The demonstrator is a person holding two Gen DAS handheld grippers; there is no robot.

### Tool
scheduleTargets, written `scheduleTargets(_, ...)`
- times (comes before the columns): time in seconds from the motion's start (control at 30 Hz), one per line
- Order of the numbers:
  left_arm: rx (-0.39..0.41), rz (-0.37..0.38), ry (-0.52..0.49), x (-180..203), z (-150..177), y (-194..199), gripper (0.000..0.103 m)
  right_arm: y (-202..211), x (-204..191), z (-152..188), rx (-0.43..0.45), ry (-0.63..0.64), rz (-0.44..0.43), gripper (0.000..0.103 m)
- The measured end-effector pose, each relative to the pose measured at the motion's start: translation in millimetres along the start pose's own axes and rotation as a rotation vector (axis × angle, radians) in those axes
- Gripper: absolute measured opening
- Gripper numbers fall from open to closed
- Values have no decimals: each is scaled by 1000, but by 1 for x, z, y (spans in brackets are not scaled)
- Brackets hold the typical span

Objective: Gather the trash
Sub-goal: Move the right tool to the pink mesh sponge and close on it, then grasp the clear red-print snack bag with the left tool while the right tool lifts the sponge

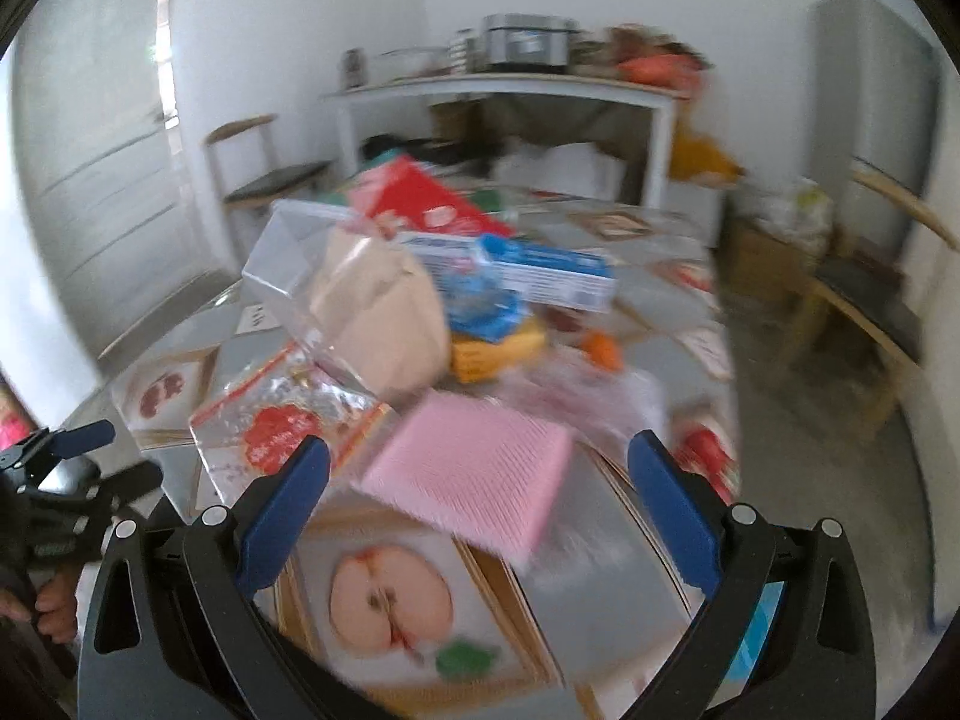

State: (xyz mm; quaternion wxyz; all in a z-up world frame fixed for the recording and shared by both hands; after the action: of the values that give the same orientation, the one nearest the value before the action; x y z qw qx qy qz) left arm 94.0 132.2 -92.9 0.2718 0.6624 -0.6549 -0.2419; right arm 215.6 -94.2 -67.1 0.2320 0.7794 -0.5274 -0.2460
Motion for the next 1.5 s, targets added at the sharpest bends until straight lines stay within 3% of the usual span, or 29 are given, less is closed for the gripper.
scheduleTargets(0.23,-13,118,-46,13,8,-9,94,-59,-3,-10,-144,34,-192,97)
scheduleTargets(0.37,-29,126,-51,13,10,-19,93,-84,0,-6,-221,12,-245,97)
scheduleTargets(0.5,-55,163,-37,12,12,-26,78,-88,-2,4,-275,-29,-261,96)
scheduleTargets(0.67,-104,248,42,9,16,-36,64,-79,0,27,-336,-89,-265,96)
scheduleTargets(0.8,-111,321,112,6,14,-39,60,-64,2,42,-363,-151,-288,96)
scheduleTargets(1.13,-184,477,405,-13,9,-61,40,-57,-2,66,-372,-239,-311,96)
scheduleTargets(1.3,-188,489,510,-18,10,-64,36,-57,-15,71,-367,-222,-299,96)
scheduleTargets(1.4,-198,481,552,-22,12,-69,23,-58,-26,72,-365,-218,-295,96)
scheduleTargets(1.47,-218,481,575,-24,17,-70,7,-59,-30,73,-365,-214,-289,96)
scheduleTargets(1.5,-220,492,584,-24,19,-70,6,-58,-32,74,-366,-213,-288,95)
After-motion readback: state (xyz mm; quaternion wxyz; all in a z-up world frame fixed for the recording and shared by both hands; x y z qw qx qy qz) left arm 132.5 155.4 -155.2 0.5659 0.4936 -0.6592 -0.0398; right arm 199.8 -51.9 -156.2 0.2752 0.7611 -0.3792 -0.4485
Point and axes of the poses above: each gripper's, at about its wrist camera, not at the fingertips, and y roughly against the way its jaws point, x to its right, z to its underside, the point moved 7 cm from there along -y, roughly the way its jaws point, and after that the axes turned 8 degrees about -y, right-handed, at the moved point
